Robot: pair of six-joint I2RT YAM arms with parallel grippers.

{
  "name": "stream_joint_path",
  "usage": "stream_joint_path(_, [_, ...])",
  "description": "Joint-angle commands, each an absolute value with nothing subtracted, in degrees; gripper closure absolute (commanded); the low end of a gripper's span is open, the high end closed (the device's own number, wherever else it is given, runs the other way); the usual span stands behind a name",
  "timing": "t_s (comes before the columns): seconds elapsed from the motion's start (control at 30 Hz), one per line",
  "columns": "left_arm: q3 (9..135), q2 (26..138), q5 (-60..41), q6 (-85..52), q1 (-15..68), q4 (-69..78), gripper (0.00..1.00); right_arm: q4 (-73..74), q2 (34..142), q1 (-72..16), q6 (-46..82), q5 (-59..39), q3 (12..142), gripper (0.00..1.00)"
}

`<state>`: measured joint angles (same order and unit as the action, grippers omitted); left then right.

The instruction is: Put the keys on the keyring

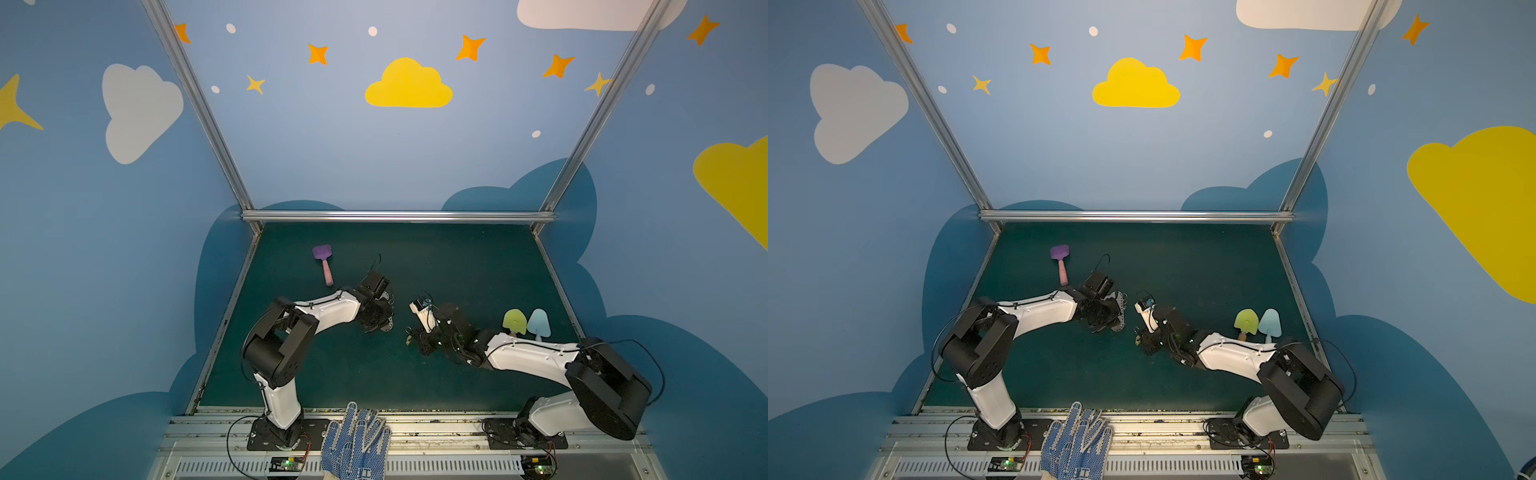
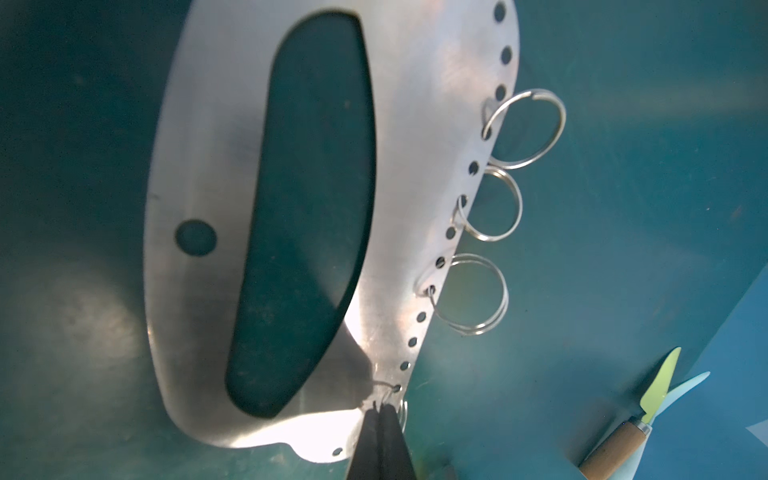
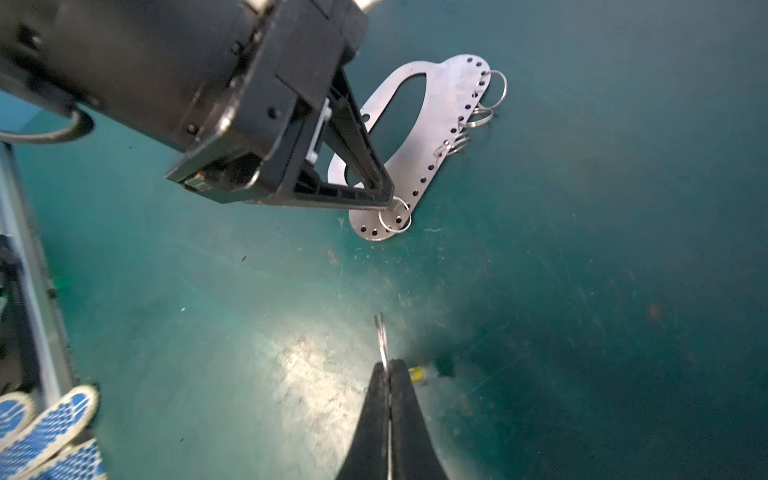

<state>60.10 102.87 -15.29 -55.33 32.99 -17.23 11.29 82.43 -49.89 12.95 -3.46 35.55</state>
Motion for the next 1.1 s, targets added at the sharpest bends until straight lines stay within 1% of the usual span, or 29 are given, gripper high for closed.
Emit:
stream_joint_path(0.0, [59.94, 101.25, -15.64, -55.14, 32.61, -17.20, 0.96, 9.09, 82.94, -50.42, 12.34, 0.49, 37.60, 1.00])
stream_joint_path(0.03, [60.03, 101.25, -15.73, -55.11, 32.64, -17.22, 0.96, 9.14, 82.72, -50.03, 13.43, -0.35, 37.62, 1.00])
stream_joint_path(0.1, [60.12, 101.25, -15.86, -55.10, 32.44, -17.29, 0.96, 9.65, 81.70, -48.20, 16.34, -5.02, 37.50, 1.00])
stream_joint_path(0.3, [60.09, 100.91, -16.25, -54.85, 31.93, -17.30, 0.96, 17.96, 73.95, -36.57, 25.27, -32.16, 33.98, 1.00])
stream_joint_path(0.37, [60.04, 100.72, -16.20, -54.82, 31.73, -17.15, 0.96, 20.07, 71.60, -32.81, 27.63, -39.37, 33.36, 1.00])
stream_joint_path(0.53, [60.03, 100.29, -16.59, -54.79, 31.21, -16.83, 0.96, 25.79, 68.05, -26.54, 34.54, -51.28, 32.66, 1.00])
stream_joint_path(0.73, [59.96, 100.34, -17.09, -54.91, 31.25, -16.47, 0.96, 35.73, 67.15, -24.45, 44.11, -56.84, 31.85, 1.00])
stream_joint_path(0.87, [60.02, 100.38, -17.41, -54.96, 31.24, -16.26, 0.96, 38.51, 67.36, -24.09, 47.47, -58.87, 32.17, 1.00])
stream_joint_path(1.0, [59.94, 100.28, -17.40, -54.94, 31.14, -16.06, 0.96, 38.91, 67.42, -23.86, 48.41, -59.10, 32.24, 1.00])
stream_joint_path(1.07, [59.85, 100.13, -17.44, -55.17, 31.11, -15.96, 0.96, 35.10, 67.08, -23.83, 46.29, -57.81, 32.55, 1.00])
